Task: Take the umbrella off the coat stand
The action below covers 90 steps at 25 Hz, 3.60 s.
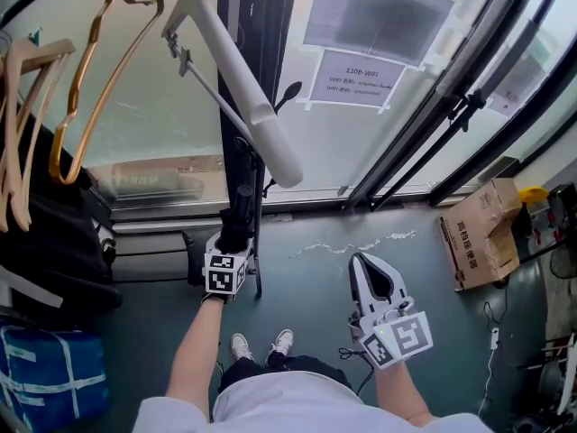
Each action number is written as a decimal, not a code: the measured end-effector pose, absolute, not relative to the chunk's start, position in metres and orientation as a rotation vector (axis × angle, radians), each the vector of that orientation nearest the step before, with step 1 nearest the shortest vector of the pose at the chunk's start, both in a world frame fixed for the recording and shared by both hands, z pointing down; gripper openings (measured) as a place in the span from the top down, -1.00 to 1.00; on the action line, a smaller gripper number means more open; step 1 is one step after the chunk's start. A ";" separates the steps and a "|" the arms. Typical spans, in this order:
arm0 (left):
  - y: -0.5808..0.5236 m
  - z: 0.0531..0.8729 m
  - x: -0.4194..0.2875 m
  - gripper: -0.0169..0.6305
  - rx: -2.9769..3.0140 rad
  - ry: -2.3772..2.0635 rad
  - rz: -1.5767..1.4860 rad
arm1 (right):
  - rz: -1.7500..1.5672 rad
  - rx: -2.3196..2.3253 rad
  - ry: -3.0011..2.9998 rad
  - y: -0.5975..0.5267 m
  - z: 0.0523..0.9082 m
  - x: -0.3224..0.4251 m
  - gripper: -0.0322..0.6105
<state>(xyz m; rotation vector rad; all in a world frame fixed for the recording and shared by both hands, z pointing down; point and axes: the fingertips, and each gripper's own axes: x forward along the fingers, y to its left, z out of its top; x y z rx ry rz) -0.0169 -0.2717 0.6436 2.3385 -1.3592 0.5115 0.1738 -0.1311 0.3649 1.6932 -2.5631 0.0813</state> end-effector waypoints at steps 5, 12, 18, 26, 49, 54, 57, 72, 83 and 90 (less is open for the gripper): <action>-0.272 0.636 -0.019 0.15 2.350 -1.359 0.499 | 0.067 1.673 -2.580 -0.133 0.361 0.165 0.84; -0.275 0.624 -0.024 0.15 2.356 -1.371 0.463 | 0.066 1.670 -2.592 -0.135 0.360 0.162 0.84; -0.281 0.608 -0.031 0.15 2.362 -1.386 0.418 | 0.069 1.679 -2.597 -0.134 0.360 0.161 0.85; -0.288 0.584 -0.033 0.15 2.397 -1.396 0.372 | 0.072 1.678 -2.604 -0.132 0.359 0.158 0.84; -0.302 0.537 -0.046 0.15 2.460 -1.442 0.319 | 0.063 1.664 -2.621 -0.130 0.357 0.151 0.84; -0.310 0.534 -0.043 0.15 2.464 -1.433 0.374 | 0.065 1.663 -2.630 -0.130 0.357 0.151 0.84; -0.313 0.527 -0.042 0.15 2.477 -1.445 0.375 | 0.065 1.668 -2.633 -0.130 0.357 0.153 0.84; -0.331 0.502 -0.049 0.15 2.478 -1.497 0.356 | 0.064 1.673 -2.658 -0.137 0.355 0.159 0.85; -0.340 0.507 -0.076 0.14 2.386 -1.579 0.407 | 0.071 1.680 -2.661 -0.142 0.355 0.163 0.84; -0.342 0.526 -0.094 0.14 2.284 -1.613 0.435 | 0.069 1.656 -2.673 -0.148 0.355 0.156 0.85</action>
